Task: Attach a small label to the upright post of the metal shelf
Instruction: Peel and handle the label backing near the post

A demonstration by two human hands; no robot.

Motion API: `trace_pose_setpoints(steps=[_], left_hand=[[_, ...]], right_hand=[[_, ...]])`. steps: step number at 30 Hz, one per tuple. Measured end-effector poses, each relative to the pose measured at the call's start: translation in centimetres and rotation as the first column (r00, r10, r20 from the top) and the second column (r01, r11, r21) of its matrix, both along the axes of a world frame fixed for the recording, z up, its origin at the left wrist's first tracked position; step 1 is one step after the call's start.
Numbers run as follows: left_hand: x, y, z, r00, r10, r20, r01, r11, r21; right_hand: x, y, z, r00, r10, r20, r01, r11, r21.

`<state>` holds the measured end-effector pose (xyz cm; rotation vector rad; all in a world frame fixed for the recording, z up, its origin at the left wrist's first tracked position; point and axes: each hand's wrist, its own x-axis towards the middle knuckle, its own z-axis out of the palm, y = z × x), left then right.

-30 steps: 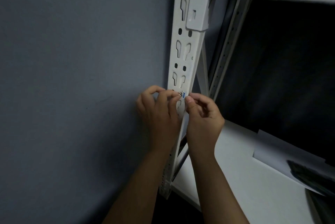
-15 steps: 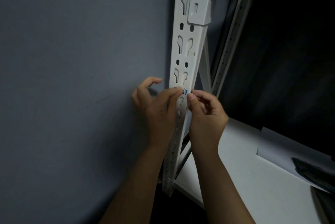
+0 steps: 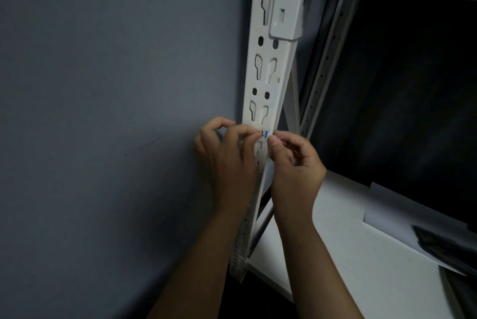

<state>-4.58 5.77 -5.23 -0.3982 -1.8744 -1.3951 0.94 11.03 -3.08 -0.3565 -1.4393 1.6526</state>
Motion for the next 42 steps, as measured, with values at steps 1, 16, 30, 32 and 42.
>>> trace_pose_setpoints(steps=[1,16,30,32,42], left_hand=[[0.1,-0.1,0.0,1.000,-0.010,0.017,0.009,0.999,0.031],[0.0,-0.9,0.1,0.990,-0.043,-0.134,0.036,0.998,-0.053],[0.4,-1.0,0.6,0.998,-0.051,-0.021,0.051,0.998,0.031],[0.2,-1.1,0.3,0.999,-0.049,-0.021,0.049,0.999,0.018],[-0.4,-1.1,0.2,0.994,-0.058,-0.089,0.049,0.994,-0.100]], right_hand=[[0.0,0.1,0.0,1.000,0.009,0.003,-0.009,1.000,-0.001],[-0.1,0.0,-0.1,1.000,-0.008,0.004,0.008,1.000,-0.015],[0.0,-0.1,0.1,1.000,0.003,-0.002,-0.003,1.000,-0.020],[0.0,-0.1,0.0,1.000,0.006,-0.004,-0.006,1.000,-0.025],[0.0,-0.1,0.0,1.000,-0.006,0.008,0.006,1.000,-0.009]])
